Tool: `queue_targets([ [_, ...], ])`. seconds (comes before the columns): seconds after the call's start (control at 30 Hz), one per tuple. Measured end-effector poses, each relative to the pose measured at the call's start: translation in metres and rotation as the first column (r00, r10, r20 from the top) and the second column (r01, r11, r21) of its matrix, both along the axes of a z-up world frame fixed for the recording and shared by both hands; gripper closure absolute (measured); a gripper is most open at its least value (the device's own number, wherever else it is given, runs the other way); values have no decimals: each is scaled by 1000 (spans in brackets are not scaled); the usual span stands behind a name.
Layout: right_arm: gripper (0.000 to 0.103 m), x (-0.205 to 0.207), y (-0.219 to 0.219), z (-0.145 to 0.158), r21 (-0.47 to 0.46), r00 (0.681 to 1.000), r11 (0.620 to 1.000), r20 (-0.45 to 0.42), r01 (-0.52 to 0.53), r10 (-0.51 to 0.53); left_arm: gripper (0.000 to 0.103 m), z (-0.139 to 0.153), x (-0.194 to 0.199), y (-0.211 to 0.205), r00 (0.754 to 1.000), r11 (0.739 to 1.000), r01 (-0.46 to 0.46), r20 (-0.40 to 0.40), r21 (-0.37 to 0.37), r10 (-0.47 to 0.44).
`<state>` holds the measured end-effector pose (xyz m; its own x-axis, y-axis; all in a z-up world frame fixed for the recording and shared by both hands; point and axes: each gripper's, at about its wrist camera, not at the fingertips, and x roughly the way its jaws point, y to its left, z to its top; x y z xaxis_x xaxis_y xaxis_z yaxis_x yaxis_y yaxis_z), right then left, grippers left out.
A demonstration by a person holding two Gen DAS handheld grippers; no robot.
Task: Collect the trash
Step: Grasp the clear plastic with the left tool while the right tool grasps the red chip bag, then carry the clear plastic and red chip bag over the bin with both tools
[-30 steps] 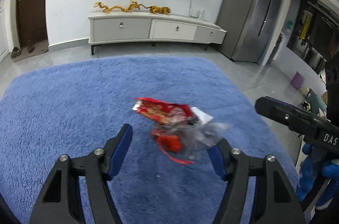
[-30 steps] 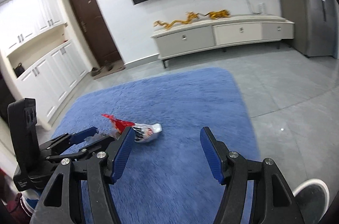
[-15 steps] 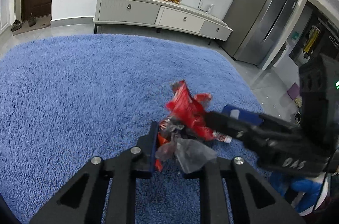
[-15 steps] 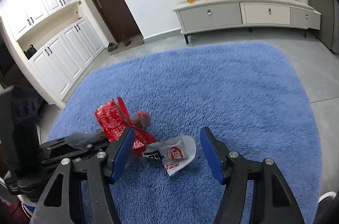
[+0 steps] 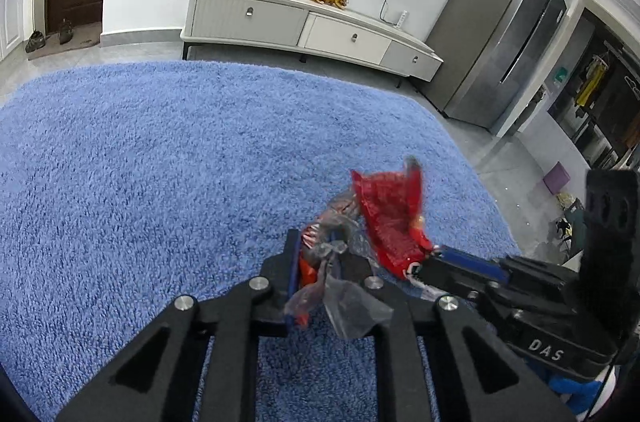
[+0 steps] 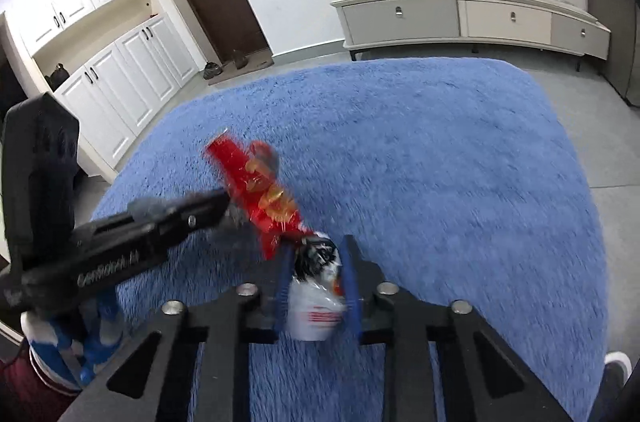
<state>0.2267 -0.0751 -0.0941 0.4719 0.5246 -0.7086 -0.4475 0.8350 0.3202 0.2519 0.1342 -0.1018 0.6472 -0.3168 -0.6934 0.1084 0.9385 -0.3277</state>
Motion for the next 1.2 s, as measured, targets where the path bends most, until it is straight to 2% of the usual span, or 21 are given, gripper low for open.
queue_targets([
  [0.13, 93, -18, -6, 9, 3, 999, 1000, 23, 23, -23, 92, 11, -16, -9, 999, 998, -14, 43, 56, 11],
  [0.3, 93, -45, -7, 21, 6, 998, 1000, 46, 30, -30, 92, 24, -41, -17, 998, 996, -12, 63, 84, 6],
  [0.5, 94, -89, -15, 44, 46, 994, 998, 95, 45, -49, 92, 61, -84, -23, 989, 990, -25, 146, 137, 5],
  [0.67, 94, -129, -36, 70, 104, 985, 991, 143, 85, -99, 92, 97, -130, -37, 970, 977, -44, 242, 207, -7],
  [0.8, 94, -159, -53, 89, 113, 971, 986, 189, 123, -143, 92, 119, -164, -57, 953, 968, -53, 303, 245, -25],
  [1.0, 94, -201, -90, 109, 141, 944, 970, 241, 196, -226, 92, 141, -206, -92, 924, 958, -42, 375, 284, -71],
  [1.2, 94, -232, -121, 119, 169, 913, 948, 269, 269, -307, 92, 154, -235, -125, 902, 949, -6, 411, 316, -131],
])
